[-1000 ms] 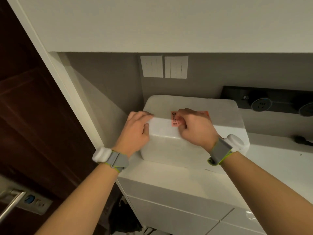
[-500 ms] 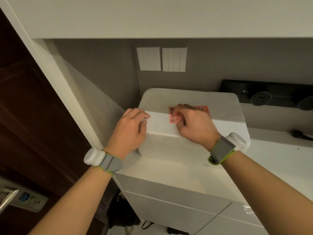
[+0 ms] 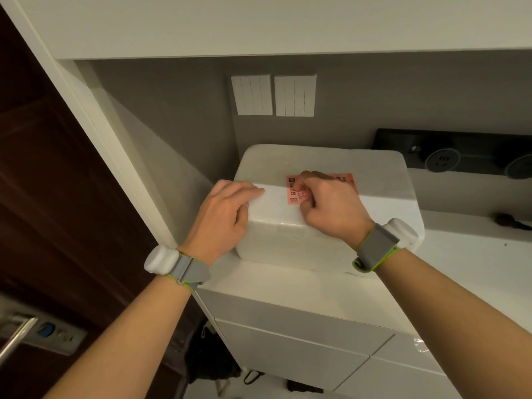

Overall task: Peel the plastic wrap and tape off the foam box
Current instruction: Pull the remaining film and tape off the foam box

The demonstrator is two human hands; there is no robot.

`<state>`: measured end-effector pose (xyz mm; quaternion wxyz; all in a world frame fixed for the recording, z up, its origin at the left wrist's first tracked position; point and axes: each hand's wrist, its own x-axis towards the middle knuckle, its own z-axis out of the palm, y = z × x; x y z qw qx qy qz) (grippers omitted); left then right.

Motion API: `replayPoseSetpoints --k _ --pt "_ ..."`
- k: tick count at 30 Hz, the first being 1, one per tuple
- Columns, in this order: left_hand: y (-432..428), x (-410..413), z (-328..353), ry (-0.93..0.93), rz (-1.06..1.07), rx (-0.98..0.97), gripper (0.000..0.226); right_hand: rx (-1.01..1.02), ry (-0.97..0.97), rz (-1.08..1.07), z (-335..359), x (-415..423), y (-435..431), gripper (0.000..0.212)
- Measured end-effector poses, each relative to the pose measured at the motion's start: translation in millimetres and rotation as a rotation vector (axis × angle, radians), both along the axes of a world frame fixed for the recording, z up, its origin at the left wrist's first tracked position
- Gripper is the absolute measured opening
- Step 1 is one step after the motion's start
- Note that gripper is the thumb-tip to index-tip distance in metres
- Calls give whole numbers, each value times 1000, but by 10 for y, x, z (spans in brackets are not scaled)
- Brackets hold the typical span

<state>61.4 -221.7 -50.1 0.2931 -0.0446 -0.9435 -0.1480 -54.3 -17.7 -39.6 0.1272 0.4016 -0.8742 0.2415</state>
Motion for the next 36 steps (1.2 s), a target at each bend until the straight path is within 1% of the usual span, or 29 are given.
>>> replayPoseSetpoints --k 9,12,19,29,32,36 --pt "4 34 -29 60 -3 49 24 -39 -55 2 13 26 20 32" --pt "-2 26 16 32 -24 6 24 -37 -57 -5 12 33 24 32" --pt "-72 -59 232 -136 -84 -131 21 -15 -47 2 13 42 29 31" --pt "-78 -307 598 -524 -173 -330 11 -10 -59 0 19 46 37 33" --pt "-76 -339 664 -573 -209 -361 13 -10 -63 -1 21 41 39 33" --pt "-119 -339 636 -546 -231 -331 16 -19 -55 -9 19 37 34 33"
